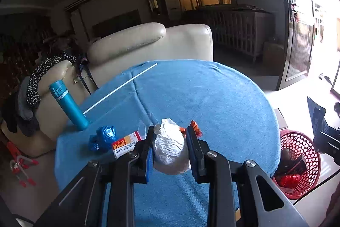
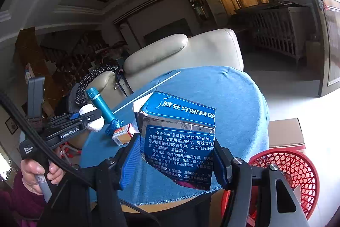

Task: Collect trash
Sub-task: 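Carry the blue carton and white plastic over the red basket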

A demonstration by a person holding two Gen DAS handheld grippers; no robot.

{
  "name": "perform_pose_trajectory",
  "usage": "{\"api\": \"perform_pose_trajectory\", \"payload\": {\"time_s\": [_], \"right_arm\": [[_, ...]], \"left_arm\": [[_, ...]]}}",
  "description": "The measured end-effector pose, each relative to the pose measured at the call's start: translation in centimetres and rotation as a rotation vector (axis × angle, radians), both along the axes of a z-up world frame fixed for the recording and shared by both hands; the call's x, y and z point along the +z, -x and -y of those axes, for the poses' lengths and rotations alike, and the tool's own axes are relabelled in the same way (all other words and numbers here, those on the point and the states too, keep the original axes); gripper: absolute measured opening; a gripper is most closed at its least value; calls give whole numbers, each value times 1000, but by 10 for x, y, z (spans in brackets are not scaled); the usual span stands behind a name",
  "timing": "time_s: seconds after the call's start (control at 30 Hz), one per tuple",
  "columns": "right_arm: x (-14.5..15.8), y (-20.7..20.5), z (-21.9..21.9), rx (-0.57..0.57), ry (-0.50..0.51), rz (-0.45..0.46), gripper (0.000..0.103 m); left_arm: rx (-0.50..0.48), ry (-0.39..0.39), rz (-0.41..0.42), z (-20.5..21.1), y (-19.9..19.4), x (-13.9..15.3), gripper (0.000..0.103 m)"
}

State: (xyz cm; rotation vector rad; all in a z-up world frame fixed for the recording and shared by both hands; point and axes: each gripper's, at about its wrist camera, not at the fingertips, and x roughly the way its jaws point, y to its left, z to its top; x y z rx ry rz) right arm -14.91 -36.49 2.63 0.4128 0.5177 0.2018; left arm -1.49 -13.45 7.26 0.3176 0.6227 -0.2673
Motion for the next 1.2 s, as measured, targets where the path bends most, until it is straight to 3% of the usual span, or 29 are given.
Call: {"api": "perform_pose_trajectory", "payload": {"time_s": [0.63,0.9,1.2], "right_arm": [[-20,15,30,-37,-53,-25,64],[-30,36,57,-114,-70,-37,64],[-47,55,93,-216,-91,-78,65]], "left_arm": [[-91,-100,40,57,27,-10,30],[-194,-155,35,102,41,-23,30],[-365,-163,-49,152,51,-47,30]]}}
